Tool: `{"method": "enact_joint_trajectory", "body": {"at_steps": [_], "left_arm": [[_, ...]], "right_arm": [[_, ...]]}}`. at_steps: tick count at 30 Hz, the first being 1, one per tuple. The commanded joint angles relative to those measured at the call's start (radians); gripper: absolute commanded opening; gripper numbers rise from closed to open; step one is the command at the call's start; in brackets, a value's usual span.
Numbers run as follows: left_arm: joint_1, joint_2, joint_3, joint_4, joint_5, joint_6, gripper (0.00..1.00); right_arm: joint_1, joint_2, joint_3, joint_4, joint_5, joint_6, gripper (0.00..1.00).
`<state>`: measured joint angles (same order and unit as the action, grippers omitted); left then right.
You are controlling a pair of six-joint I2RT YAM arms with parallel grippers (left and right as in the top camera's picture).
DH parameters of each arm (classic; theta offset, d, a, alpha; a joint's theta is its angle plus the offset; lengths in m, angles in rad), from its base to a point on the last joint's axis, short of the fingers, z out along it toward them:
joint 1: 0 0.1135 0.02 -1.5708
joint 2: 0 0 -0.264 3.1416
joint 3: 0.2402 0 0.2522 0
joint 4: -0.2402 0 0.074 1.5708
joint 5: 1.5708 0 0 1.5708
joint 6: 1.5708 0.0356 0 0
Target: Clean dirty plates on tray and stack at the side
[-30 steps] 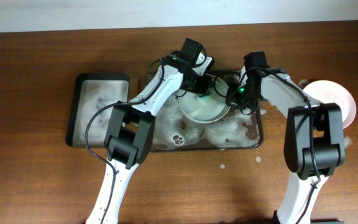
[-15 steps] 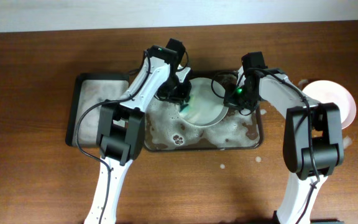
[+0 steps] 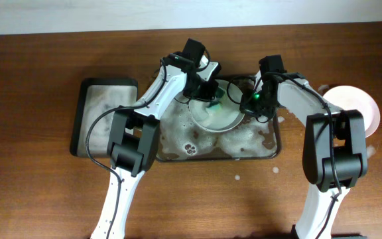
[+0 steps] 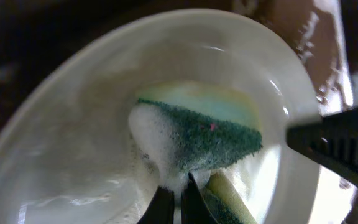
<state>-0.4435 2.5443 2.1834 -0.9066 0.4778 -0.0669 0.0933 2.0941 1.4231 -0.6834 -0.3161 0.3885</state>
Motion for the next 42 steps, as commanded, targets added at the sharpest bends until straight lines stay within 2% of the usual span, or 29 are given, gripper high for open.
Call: {"method": "enact_joint_trajectory", "body": {"at_steps": [1,4,8,11,14,21,23,27,29,34,37,42], "left_arm": [[0.010,0.027,-0.010,-0.005,-0.233,-0.033,0.00],[0.020,0.027,-0.010,-0.014,-0.240,-0.034,0.00],[0.059,0.027,0.031,-0.117,-0.250,-0.034,0.00],[0.068,0.027,0.122,-0.335,-0.248,-0.033,0.00],[0.067,0.027,0.202,-0.463,-0.251,-0.032,0.00],[0.076,0.027,0.621,-0.758,-0.250,0.015,0.00],[0.098,0.017,0.700,-0.782,-0.232,0.015,0.00],[0.115,0.015,0.716,-0.782,-0.231,0.015,0.00],[0.115,0.015,0.716,-0.782,-0.244,0.015,0.00],[0.115,0.016,0.715,-0.774,-0.274,0.015,0.00],[0.115,0.016,0.715,-0.769,-0.274,0.015,0.00],[0.114,0.016,0.715,-0.763,-0.273,0.015,0.00]], "right_arm": [[-0.008,0.029,-0.019,-0.009,0.061,0.000,0.04],[-0.008,0.029,-0.019,-0.009,0.061,-0.008,0.04],[-0.008,0.029,-0.019,-0.008,0.061,-0.011,0.04],[-0.008,0.029,-0.019,-0.008,0.061,-0.011,0.04],[-0.008,0.029,-0.019,-0.008,0.061,-0.011,0.04],[-0.008,0.029,-0.019,-0.008,0.039,-0.027,0.04],[-0.009,0.023,-0.019,-0.013,-0.047,-0.110,0.04],[-0.009,-0.100,-0.018,-0.097,-0.034,-0.173,0.04],[-0.009,-0.217,-0.018,-0.139,0.042,-0.174,0.04],[0.018,-0.499,-0.019,-0.257,0.392,-0.159,0.04],[0.075,-0.586,-0.019,-0.335,0.649,-0.099,0.05],[0.284,-0.595,-0.020,-0.377,1.061,0.013,0.04]]}}
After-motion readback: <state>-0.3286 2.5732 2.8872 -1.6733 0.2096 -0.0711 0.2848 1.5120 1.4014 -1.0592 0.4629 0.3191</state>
